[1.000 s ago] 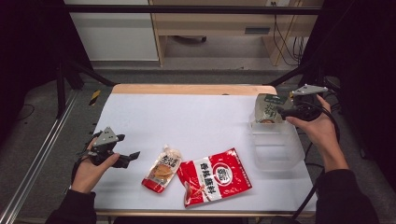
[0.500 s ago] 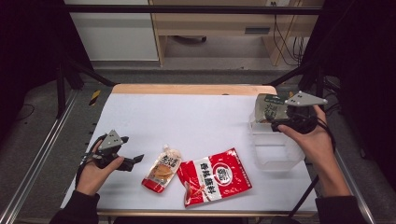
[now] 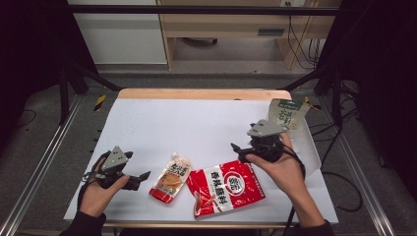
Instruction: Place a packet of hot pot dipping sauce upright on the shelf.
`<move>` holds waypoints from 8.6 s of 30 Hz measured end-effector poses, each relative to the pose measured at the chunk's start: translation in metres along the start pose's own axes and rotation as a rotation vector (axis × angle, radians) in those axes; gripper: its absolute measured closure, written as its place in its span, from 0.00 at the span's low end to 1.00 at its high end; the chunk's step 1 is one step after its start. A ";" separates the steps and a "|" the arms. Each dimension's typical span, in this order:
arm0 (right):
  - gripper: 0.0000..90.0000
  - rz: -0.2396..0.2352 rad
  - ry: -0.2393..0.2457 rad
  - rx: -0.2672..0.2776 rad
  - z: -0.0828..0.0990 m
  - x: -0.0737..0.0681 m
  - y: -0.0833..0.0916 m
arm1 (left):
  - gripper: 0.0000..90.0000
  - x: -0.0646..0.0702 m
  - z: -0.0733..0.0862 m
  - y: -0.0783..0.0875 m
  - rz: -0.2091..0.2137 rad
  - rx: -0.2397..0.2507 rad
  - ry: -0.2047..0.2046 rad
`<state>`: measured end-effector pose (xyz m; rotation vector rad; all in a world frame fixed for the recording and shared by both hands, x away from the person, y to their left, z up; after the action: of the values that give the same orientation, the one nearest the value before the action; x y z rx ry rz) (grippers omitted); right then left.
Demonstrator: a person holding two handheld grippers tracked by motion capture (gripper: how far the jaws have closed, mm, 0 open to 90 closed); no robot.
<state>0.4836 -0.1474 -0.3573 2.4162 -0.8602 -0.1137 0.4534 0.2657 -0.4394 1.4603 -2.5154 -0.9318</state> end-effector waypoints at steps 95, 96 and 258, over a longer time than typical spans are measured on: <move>1.00 -0.355 0.057 0.011 -0.051 -0.117 -0.130 | 0.12 0.014 -0.015 0.016 0.002 0.054 -0.034; 1.00 -0.357 0.066 0.012 -0.054 -0.119 -0.129 | 0.13 0.014 -0.017 0.016 0.009 0.056 -0.041; 0.98 -0.295 0.345 -0.410 -0.108 -0.026 -0.040 | 0.08 0.003 -0.028 -0.004 0.137 0.075 -0.030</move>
<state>0.5132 -0.0544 -0.2910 2.0730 -0.2873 0.0164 0.4650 0.2491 -0.4195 1.2816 -2.6600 -0.8528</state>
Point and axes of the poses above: each handheld gripper's, and its own axes: y roughly backward along the jaws, z roughly out of its underside, x roughly to its right, the point moved 2 cm from there along -y, roughly forward along the jaws, and after that the axes turned 13 degrees about -z, right-handed, at the moved point
